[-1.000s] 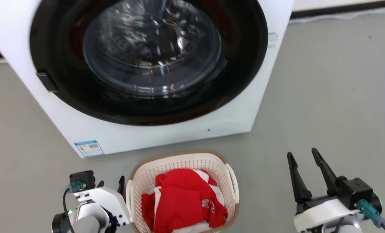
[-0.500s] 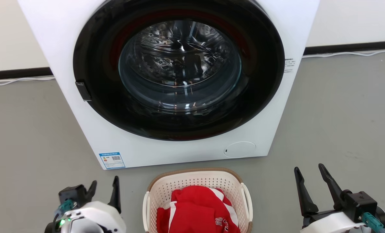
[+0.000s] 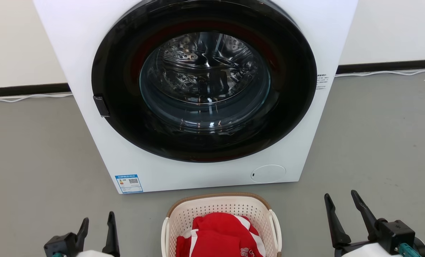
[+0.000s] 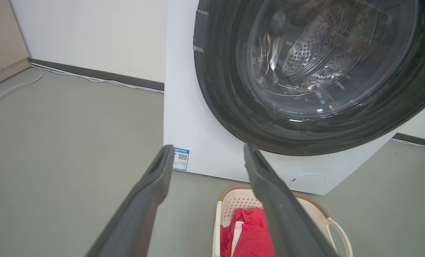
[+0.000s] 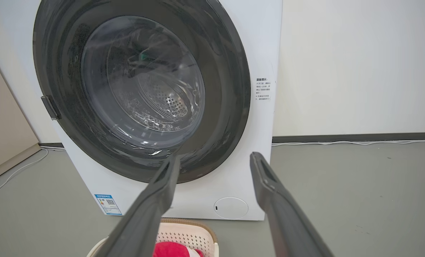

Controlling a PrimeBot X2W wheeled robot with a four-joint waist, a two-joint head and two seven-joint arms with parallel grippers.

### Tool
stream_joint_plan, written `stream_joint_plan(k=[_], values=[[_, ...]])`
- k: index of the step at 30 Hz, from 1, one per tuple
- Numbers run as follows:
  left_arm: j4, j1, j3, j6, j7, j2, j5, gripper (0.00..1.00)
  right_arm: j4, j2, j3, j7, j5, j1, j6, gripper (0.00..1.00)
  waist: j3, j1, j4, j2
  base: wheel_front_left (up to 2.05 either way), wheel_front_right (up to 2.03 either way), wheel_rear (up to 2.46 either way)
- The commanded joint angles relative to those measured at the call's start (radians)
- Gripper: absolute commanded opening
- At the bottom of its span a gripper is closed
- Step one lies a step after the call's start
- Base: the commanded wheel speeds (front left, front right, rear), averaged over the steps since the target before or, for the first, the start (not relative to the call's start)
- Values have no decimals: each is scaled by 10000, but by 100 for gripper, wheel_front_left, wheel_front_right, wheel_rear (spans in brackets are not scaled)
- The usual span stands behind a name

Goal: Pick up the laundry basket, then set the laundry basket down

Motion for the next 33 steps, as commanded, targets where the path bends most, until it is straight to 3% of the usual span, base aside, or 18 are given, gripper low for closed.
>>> stream_joint_plan(k=[1,16,18,19,28,33], values=[[-334,-183,365,106,-106,74,204,100,-249,-96,151,-120,-105,-167,46,100,-14,0,-2,0,0,0,0],[-1458,489,603,405,-106,-137,893,100,-309,-12,-4,-120,-167,-10,46,100,-149,0,-2,0,0,0,0],[-1562,511,511,206,-106,-142,884,100,-316,5,8,-120,-175,-3,46,100,-145,0,4,0,0,0,0],[-1281,745,207,157,0,-198,874,0,-56,86,-213,0,-86,193,0,0,-145,0,3,0,0,0,0],[-915,669,304,78,298,-315,180,0,312,174,-290,266,717,158,1,0,-137,23,6,0,0,0,0],[-961,615,314,16,419,-319,-372,0,284,184,-307,394,1324,104,3,0,-94,2,9,0,0,0,0]])
